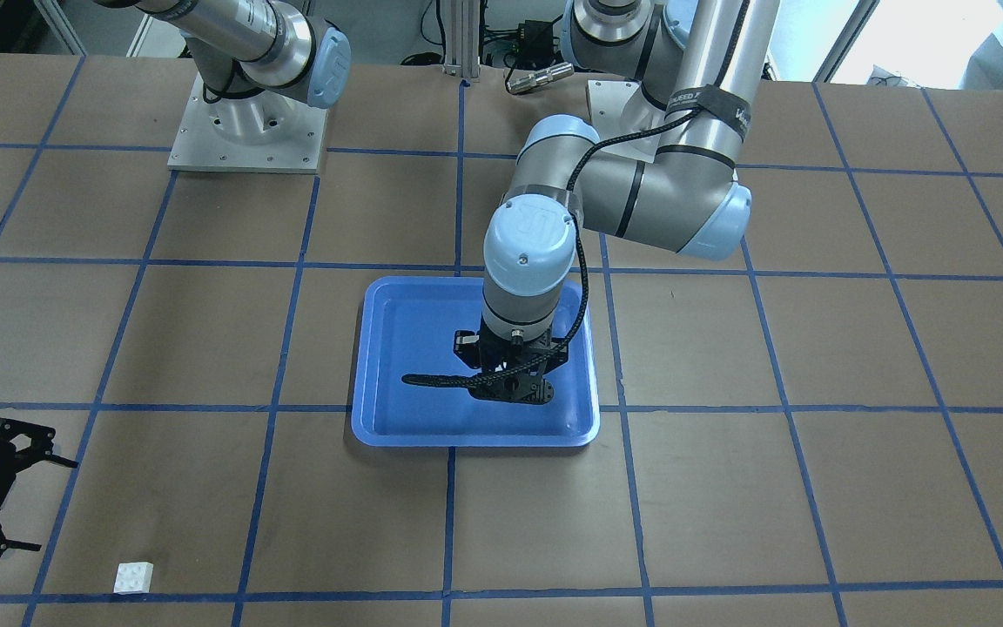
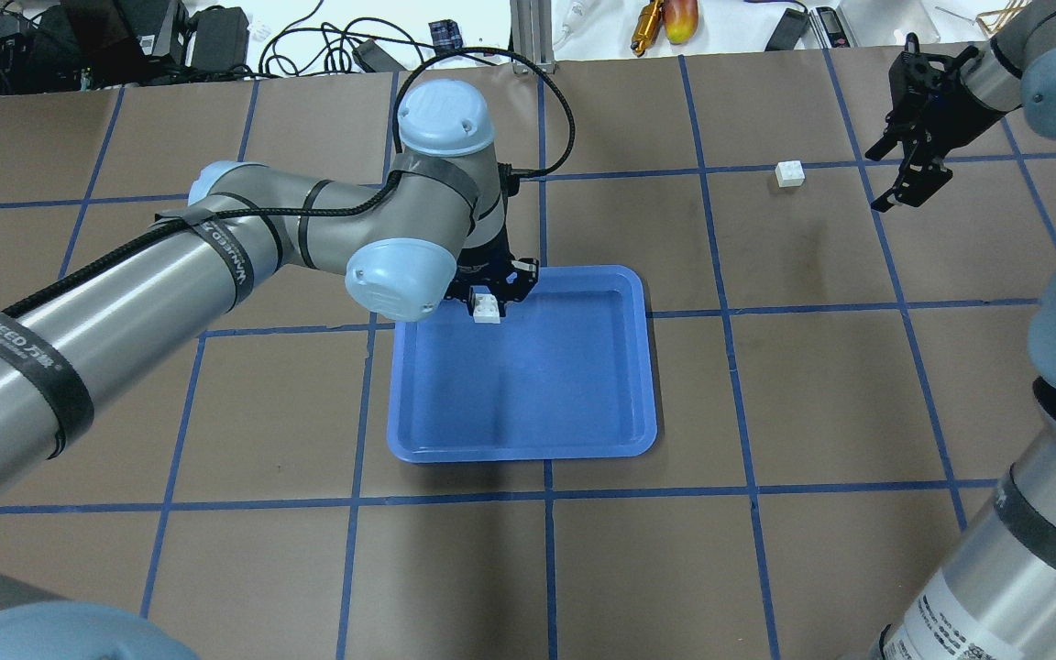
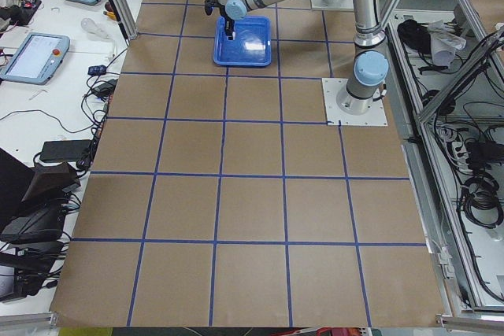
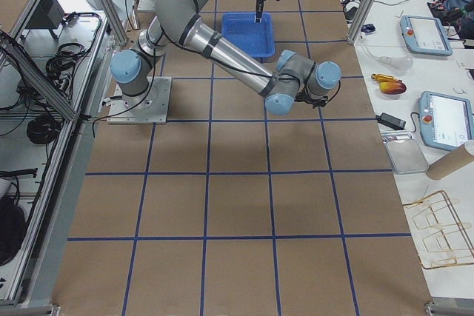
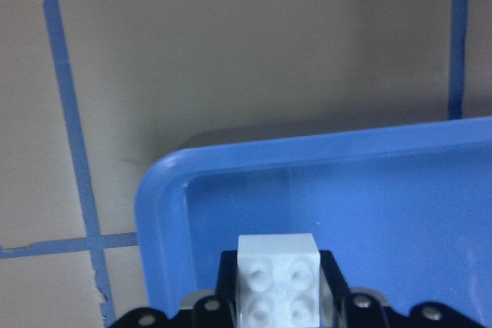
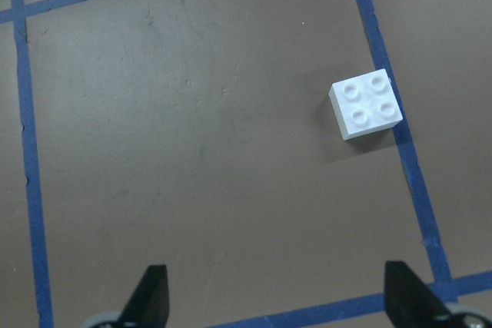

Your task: Assemble white blocks and place on blue tray

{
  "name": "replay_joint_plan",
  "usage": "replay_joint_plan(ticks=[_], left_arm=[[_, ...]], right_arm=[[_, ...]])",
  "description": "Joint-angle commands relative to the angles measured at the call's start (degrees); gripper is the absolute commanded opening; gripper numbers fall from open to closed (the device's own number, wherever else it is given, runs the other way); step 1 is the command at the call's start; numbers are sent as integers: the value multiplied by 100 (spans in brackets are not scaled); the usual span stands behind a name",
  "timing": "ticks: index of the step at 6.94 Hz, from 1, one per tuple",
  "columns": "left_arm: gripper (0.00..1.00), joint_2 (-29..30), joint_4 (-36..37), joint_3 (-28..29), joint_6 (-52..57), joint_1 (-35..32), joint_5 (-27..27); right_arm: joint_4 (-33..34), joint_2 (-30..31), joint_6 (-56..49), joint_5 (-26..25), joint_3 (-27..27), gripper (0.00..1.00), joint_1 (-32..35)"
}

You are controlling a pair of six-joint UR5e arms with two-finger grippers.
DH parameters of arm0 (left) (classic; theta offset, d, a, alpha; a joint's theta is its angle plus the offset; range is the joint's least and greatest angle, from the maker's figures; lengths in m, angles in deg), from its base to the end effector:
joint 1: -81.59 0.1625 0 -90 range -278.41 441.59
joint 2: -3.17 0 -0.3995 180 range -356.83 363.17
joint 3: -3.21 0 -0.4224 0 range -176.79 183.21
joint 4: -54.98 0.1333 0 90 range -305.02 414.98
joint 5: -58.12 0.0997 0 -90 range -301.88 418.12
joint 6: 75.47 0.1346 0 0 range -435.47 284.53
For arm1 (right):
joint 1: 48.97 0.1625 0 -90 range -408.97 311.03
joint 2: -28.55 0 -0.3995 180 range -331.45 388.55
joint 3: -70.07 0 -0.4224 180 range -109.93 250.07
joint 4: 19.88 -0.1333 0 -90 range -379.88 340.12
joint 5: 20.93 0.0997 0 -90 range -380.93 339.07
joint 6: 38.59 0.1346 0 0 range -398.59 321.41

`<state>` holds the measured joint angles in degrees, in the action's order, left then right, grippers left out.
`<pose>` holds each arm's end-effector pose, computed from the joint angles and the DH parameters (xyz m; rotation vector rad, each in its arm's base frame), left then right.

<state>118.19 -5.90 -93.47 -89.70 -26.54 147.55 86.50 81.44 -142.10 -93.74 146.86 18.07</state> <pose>-0.3215 -0.5491 0.1636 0.1064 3.1360 0.0722 -0.1173 -0.7206 0.1694 -1.8366 2.2118 -0.3029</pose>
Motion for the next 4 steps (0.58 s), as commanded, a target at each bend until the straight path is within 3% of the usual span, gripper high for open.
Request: replay_joint_plan(ticks=[1,3,4], left_arm=[[23,65,243,-296,-343,-190,5],[23,91,1118,-893,-588,-191,-13],[23,109,1235,-913,-616,-191,-108]], right_arm=[[5,-260,-490,12,-251,97,161],[-82,-656,-951,230,-716,97,161],[-91,-709,-960,493,-736,97,161]])
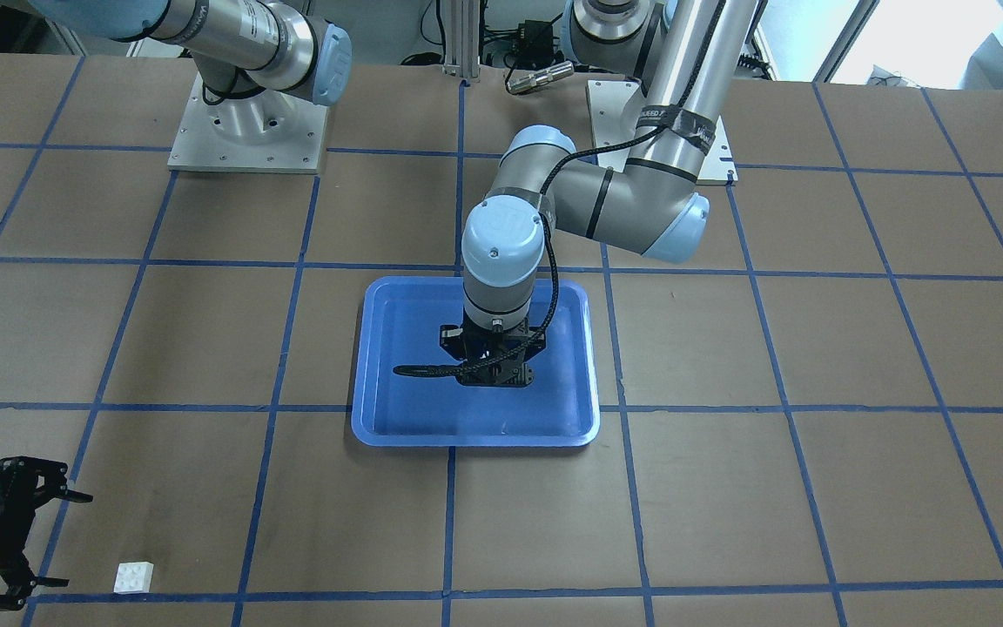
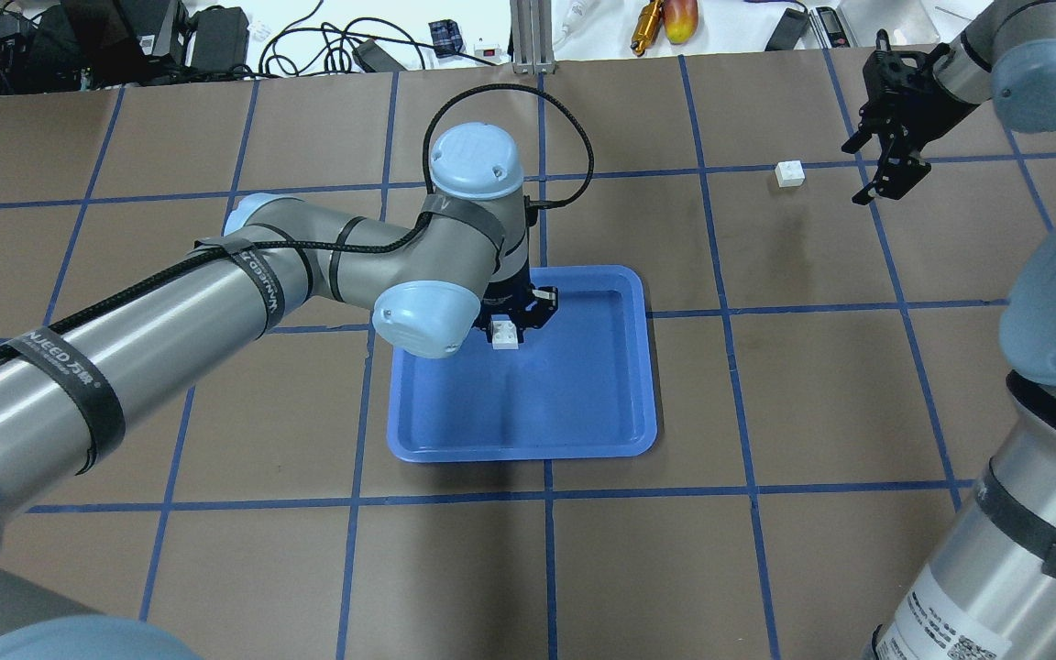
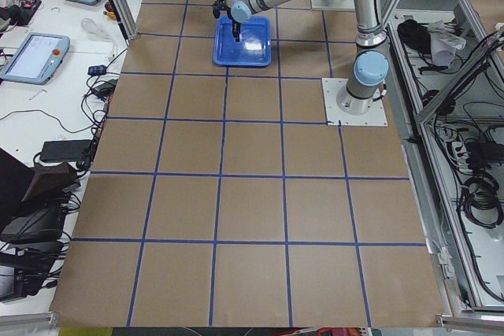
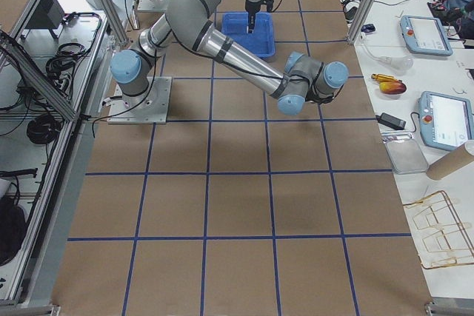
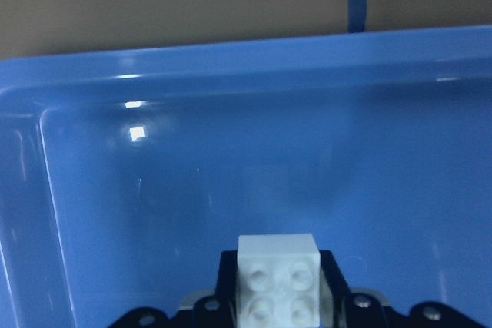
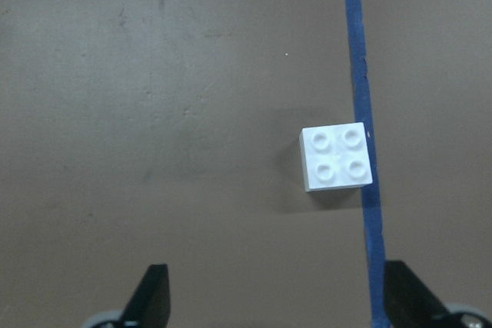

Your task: Assemble white blocks and place on blue tray

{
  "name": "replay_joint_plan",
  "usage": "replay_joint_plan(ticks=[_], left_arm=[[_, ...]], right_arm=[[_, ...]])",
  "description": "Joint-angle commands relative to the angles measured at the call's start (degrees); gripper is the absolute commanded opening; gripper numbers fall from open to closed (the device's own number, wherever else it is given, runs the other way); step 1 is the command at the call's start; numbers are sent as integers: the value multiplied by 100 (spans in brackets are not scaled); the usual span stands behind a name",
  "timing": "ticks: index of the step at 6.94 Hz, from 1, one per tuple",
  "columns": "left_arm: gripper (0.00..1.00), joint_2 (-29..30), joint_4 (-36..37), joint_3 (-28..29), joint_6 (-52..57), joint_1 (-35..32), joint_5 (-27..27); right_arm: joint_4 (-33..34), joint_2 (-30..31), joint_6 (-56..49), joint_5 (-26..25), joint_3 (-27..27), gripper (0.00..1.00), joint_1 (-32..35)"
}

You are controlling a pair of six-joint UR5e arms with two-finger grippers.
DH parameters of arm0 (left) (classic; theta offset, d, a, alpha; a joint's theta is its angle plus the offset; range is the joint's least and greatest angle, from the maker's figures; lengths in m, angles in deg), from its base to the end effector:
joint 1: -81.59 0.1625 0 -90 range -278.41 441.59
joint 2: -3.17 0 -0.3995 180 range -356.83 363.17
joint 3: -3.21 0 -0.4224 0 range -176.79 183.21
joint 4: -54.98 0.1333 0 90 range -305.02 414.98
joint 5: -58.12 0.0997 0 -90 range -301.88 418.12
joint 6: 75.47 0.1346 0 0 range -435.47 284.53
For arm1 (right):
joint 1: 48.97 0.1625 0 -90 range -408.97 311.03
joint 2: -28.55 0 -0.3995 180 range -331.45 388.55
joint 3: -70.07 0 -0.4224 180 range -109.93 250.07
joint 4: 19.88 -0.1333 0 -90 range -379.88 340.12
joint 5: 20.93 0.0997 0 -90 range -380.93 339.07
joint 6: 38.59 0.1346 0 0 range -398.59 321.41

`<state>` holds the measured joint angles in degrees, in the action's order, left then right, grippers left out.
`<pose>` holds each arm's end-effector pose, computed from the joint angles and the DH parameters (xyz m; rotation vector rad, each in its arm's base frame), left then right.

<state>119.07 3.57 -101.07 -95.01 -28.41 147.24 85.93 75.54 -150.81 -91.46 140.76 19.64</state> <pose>-0.3301 -0.5111 0.1120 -0.0123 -3.1361 -0.0491 -0.1042 -0.7546 0.1455 -2.0124 2.0309 -0.3732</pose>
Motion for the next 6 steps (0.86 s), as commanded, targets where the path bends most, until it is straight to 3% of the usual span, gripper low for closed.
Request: replay_joint_plan(ticks=[1,4,5,6], left_arm=[[24,47,246,-179,-110,-4,-270],[25,65,219,-188,-260,-39,-333],[42,65,219,-188,-243,-57,-333],[69,65,219,-180,-251,-57,-333]], right_arm=[[-26,-233,-168,511,-143,96,3],[-17,-365,-360,698,-187,96,3],[-8,-444,-536,794,-266,95,3],[-17,-506,-546,856,-301,94,12]])
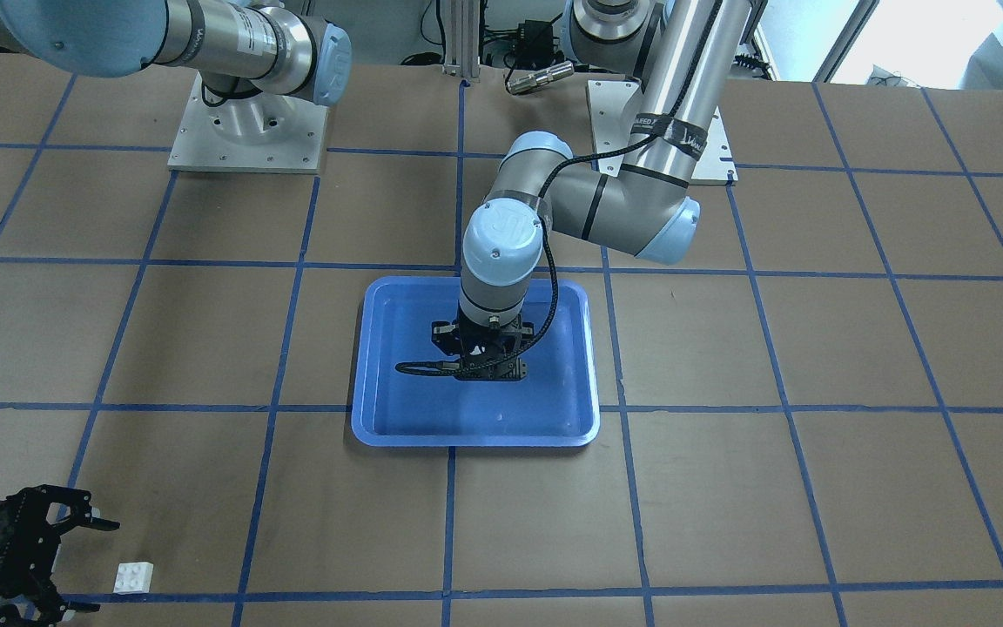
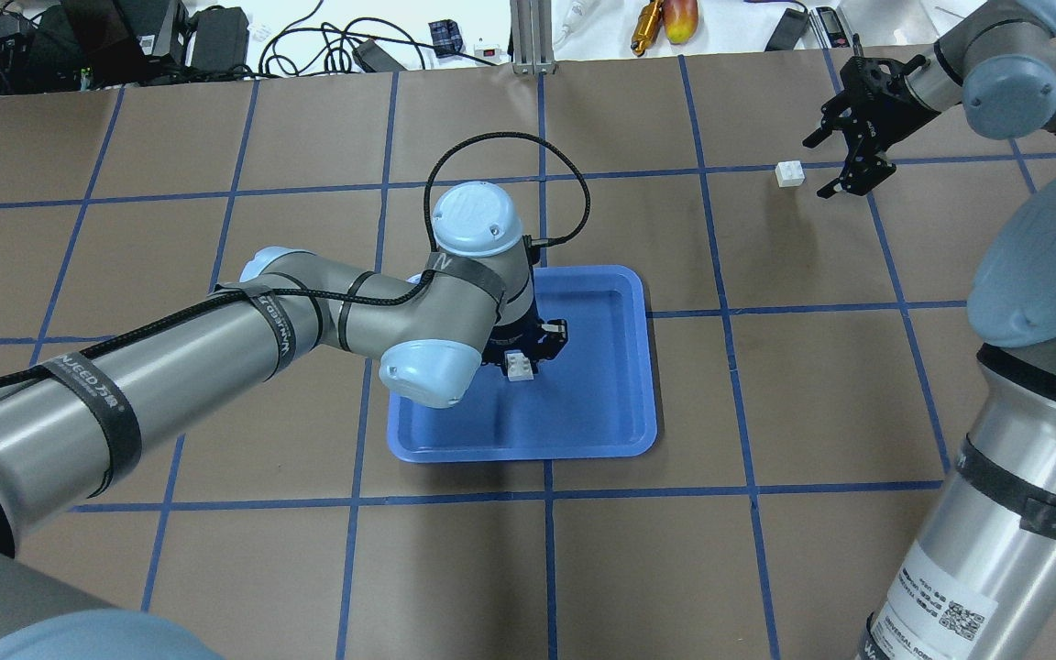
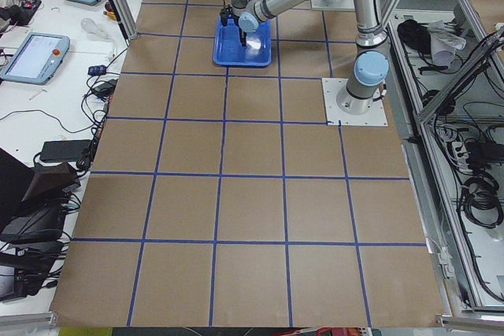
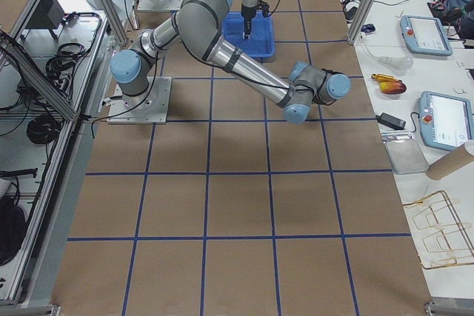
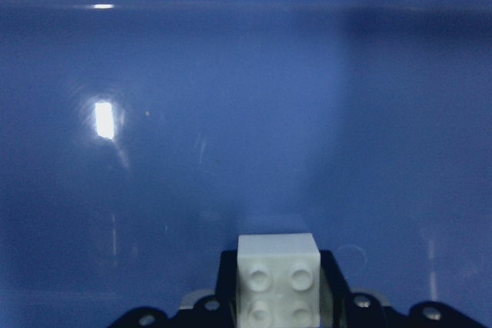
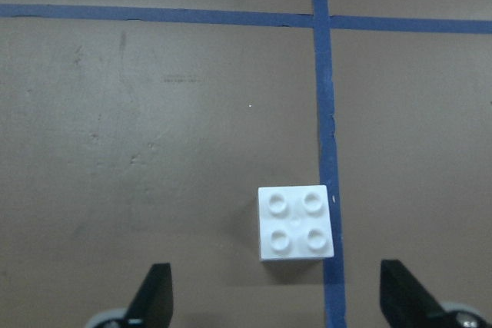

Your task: Assemble white blocks and place on blue tray

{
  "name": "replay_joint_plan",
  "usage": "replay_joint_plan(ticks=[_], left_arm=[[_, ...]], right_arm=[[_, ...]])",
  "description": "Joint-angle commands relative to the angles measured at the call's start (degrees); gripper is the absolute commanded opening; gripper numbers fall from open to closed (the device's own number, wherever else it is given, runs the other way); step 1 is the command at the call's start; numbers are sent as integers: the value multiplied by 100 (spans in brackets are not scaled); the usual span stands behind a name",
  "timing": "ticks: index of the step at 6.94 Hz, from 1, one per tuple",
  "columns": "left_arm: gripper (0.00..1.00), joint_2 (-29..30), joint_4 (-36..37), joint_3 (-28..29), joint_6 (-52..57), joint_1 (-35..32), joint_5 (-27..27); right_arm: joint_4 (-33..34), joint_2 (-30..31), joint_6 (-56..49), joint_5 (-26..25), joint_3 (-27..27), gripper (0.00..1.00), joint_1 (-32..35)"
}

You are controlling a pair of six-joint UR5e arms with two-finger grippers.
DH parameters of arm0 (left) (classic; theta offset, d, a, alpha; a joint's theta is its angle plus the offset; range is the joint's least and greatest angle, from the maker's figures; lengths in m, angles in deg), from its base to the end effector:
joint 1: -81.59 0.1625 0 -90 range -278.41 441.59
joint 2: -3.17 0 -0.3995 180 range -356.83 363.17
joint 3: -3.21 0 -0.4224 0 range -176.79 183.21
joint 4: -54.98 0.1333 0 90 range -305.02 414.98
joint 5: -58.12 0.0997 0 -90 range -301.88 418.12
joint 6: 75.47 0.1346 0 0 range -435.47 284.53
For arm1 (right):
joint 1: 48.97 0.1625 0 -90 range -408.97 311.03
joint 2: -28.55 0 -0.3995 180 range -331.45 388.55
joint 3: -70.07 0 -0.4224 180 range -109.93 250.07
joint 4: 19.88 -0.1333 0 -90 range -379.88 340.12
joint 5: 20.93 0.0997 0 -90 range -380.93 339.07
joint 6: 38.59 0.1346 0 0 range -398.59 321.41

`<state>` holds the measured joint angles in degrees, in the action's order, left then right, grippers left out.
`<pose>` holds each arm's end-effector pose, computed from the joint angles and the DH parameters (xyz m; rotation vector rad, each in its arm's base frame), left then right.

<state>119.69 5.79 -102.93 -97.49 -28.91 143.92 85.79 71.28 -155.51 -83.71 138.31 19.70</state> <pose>-0.3387 -0.4972 0.0963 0.0427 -3.0835 -0.0874 -0.0922 -0.7718 0.1167 -2.0090 1.8997 -0.5406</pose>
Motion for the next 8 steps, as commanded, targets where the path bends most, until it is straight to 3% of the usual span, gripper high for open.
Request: replay_joint_plan(ticks=[1,4,5,7,8], left_arm=[[76,3,-11,6,-13,-6,-1],[87,-128,-20,41,5,20,16],[93,-251,-151,84,48,72,16],[100,-576,-765,364,250,335,42],[100,-734,-1263,523,721,545,42]], right_arm=[[-11,-106,-86,81,-65,92,24],[-12,-151,-86,81,-56,91,33],[-12,-151,-86,81,-65,86,33],[-20,-151,-77,81,-56,61,33],[-29,-151,-77,81,-56,55,33]])
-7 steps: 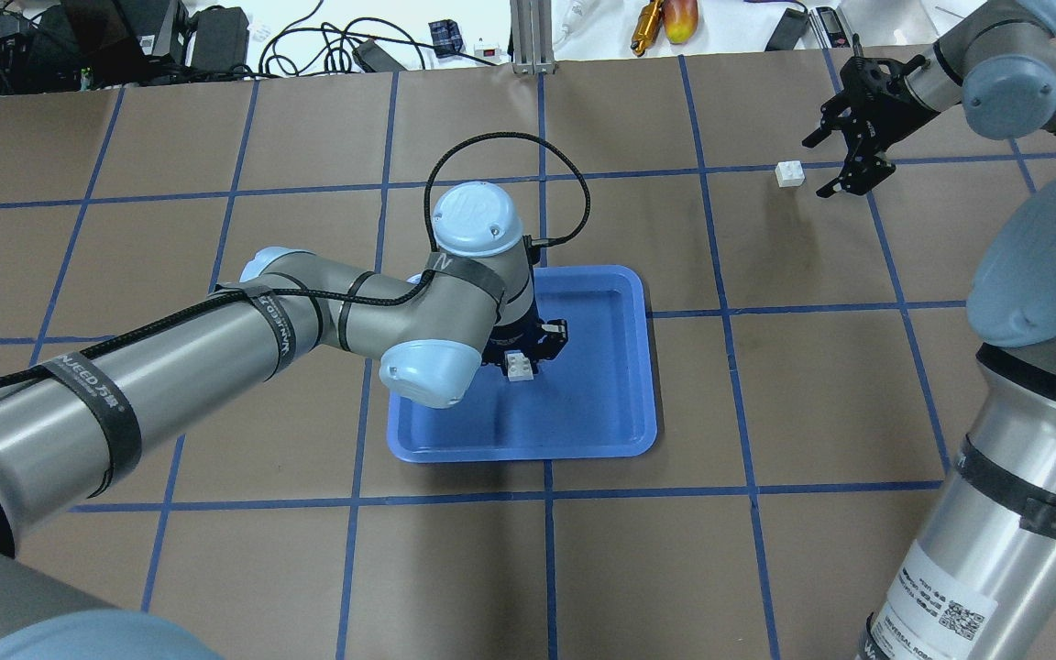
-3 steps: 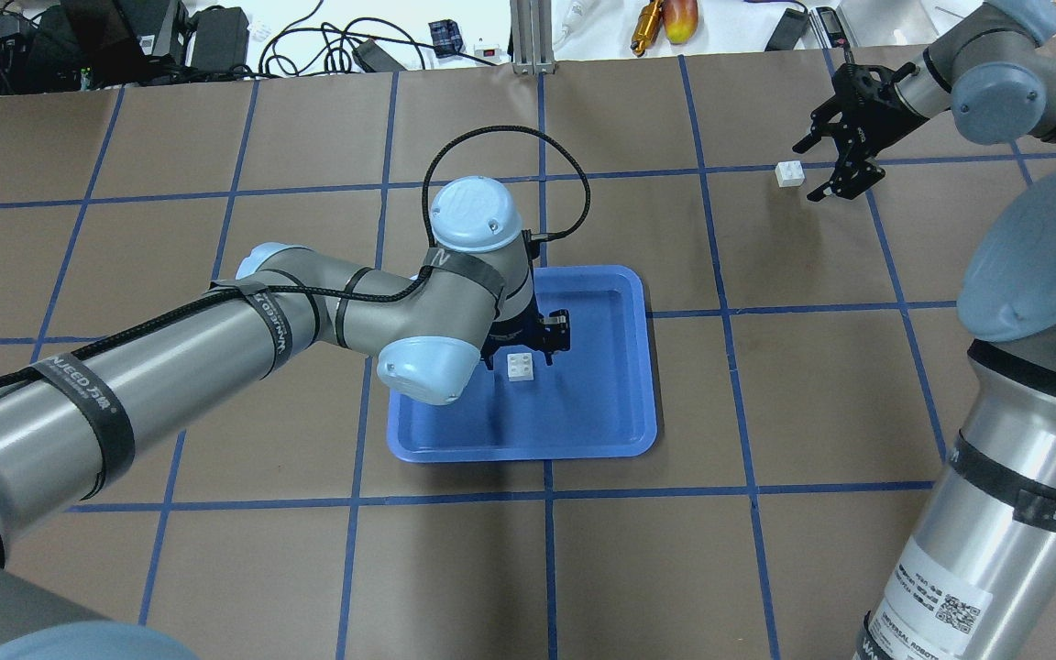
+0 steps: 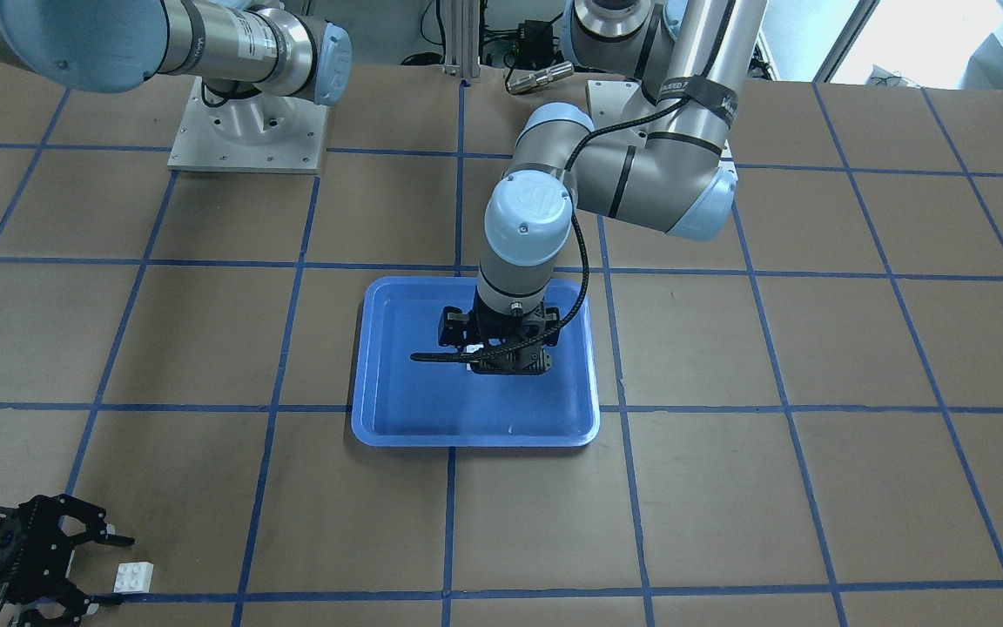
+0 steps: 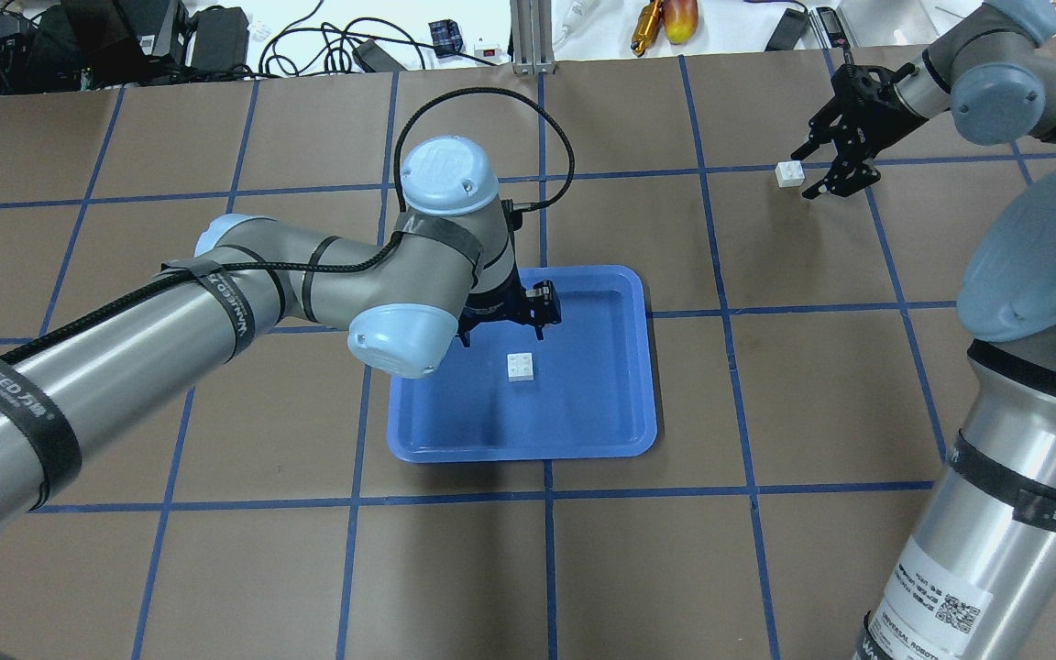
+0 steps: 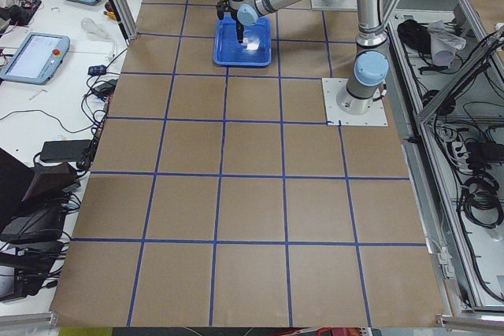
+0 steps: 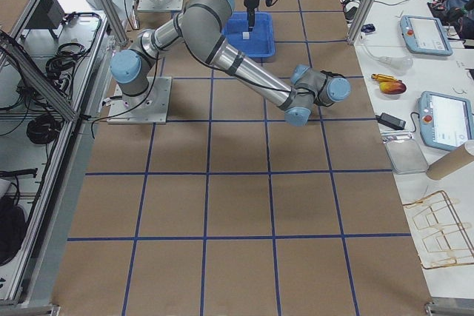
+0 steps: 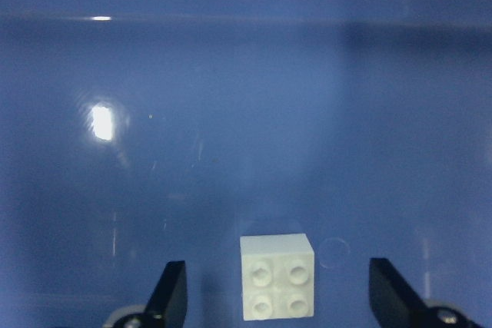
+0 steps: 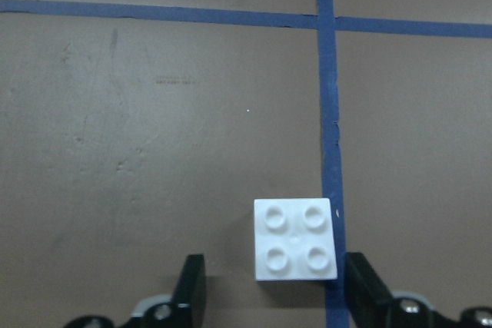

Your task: Assemble white blocks and place on blue tray

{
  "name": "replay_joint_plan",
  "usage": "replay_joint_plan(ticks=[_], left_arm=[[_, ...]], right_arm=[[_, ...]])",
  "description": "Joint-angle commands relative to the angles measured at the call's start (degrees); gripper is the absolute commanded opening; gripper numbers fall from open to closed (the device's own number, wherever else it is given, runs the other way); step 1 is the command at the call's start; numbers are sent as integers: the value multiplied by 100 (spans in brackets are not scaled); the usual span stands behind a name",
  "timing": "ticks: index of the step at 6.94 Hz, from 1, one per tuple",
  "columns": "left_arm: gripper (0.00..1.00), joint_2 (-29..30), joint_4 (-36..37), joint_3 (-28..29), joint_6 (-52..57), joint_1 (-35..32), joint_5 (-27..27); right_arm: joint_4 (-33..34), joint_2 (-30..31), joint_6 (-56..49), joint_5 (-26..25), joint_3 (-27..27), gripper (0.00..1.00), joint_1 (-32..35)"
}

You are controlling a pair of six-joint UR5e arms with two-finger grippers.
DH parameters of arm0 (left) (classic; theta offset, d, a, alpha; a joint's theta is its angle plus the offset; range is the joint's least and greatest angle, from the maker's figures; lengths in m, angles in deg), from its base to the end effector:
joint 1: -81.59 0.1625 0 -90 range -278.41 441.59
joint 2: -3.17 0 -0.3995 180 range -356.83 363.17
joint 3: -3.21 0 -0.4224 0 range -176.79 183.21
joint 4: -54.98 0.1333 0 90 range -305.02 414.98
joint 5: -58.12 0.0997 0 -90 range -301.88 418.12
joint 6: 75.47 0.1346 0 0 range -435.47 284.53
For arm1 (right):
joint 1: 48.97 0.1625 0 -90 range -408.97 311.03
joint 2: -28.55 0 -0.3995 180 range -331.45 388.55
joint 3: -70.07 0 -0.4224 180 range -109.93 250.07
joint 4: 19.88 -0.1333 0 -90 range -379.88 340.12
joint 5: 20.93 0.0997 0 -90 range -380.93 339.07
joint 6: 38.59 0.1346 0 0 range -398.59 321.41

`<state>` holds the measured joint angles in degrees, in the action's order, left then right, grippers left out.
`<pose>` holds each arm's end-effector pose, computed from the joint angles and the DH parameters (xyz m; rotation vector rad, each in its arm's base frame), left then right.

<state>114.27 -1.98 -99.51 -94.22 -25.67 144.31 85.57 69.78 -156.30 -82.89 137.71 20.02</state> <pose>-0.3117 -0.5237 0.1645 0.0408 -3.0819 -0.0516 -0.0868 -0.7744 0.1023 -2.0048 1.8710 -0.5479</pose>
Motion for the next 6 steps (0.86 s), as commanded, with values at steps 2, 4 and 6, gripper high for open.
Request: replay_joint_plan(ticks=[2,4,6], left_arm=[[100,-499,-1112,358,653,408,12],[100,-833,-1316,385,1176,522,213],[100,-975,-1318,88,1269,671,214]], right_arm=[[-34,8,3,-9,-5,13,17],[-60,78,47,-114,-5,0,44],[-1285,533,73,-71,21,0,44]])
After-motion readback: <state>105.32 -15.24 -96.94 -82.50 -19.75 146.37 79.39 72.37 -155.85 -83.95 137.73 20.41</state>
